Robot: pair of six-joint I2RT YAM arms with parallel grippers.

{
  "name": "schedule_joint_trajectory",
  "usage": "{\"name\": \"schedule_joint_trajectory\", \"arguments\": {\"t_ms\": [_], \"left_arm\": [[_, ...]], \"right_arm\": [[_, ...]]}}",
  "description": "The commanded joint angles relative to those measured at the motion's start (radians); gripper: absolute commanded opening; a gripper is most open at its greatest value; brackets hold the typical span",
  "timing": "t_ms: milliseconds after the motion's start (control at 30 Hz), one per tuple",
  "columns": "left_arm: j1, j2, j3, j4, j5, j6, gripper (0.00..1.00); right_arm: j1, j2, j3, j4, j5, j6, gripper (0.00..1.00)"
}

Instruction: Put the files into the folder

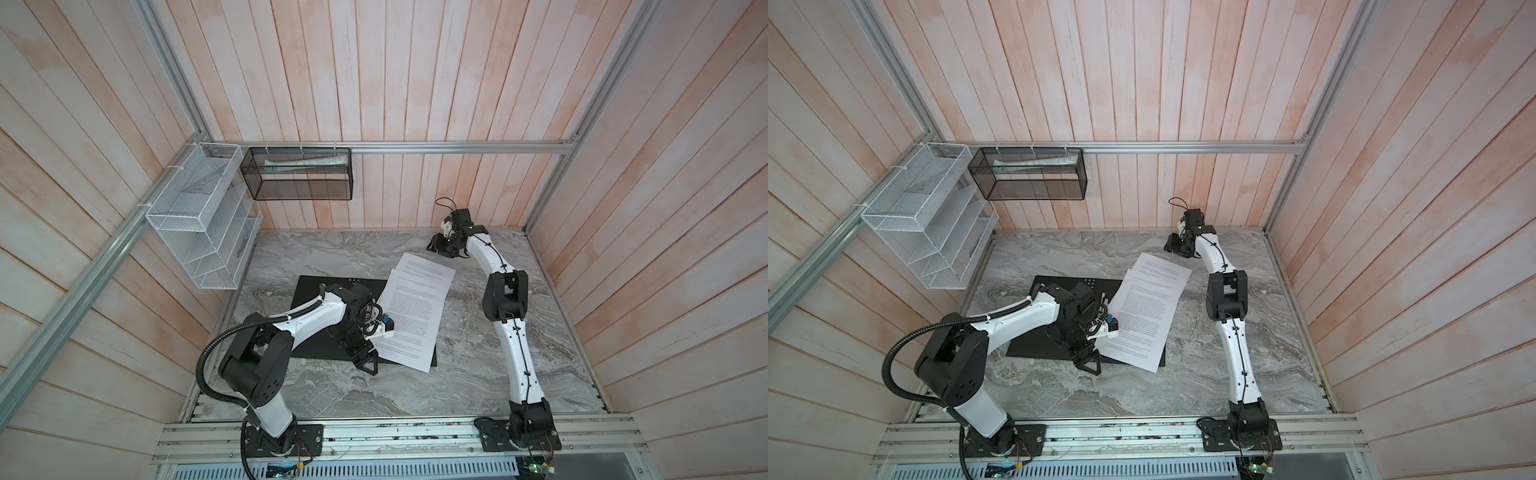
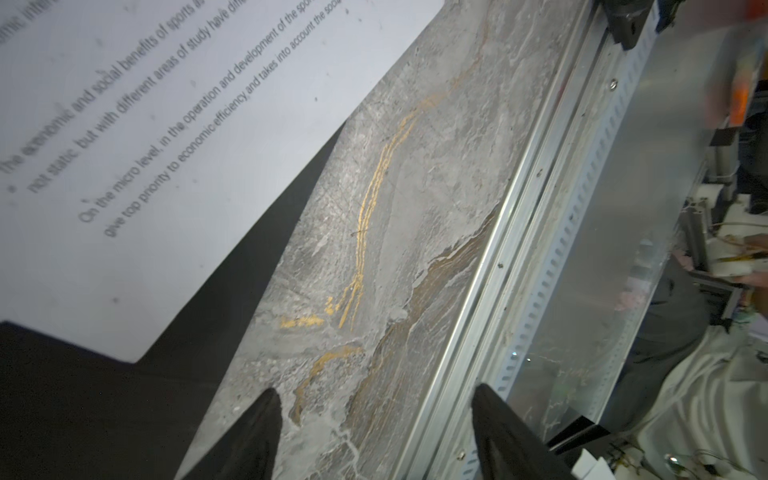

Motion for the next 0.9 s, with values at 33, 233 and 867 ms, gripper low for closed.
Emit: {"name": "schedule_joint_trajectory", "arguments": {"t_ms": [33, 233, 867], "left_arm": [[-0.006, 0.052, 0.035, 0.021, 0.162, -0.094, 0.75], [-0.01, 0.112, 0.024, 0.138, 0.244, -0.203, 0.78], [-0.066, 0.204, -0.067, 0.369, 0.262, -0.369, 0.84]], "right_arm": [[0.019, 0.033, -0.01, -0.094, -0.019, -0.03, 0.54], [0.046, 0.031, -0.036, -0.15, -0.033, -0.069, 0.54], [0.08, 0.042, -0.03, -0.254, -0.113, -0.118, 0.54]]}}
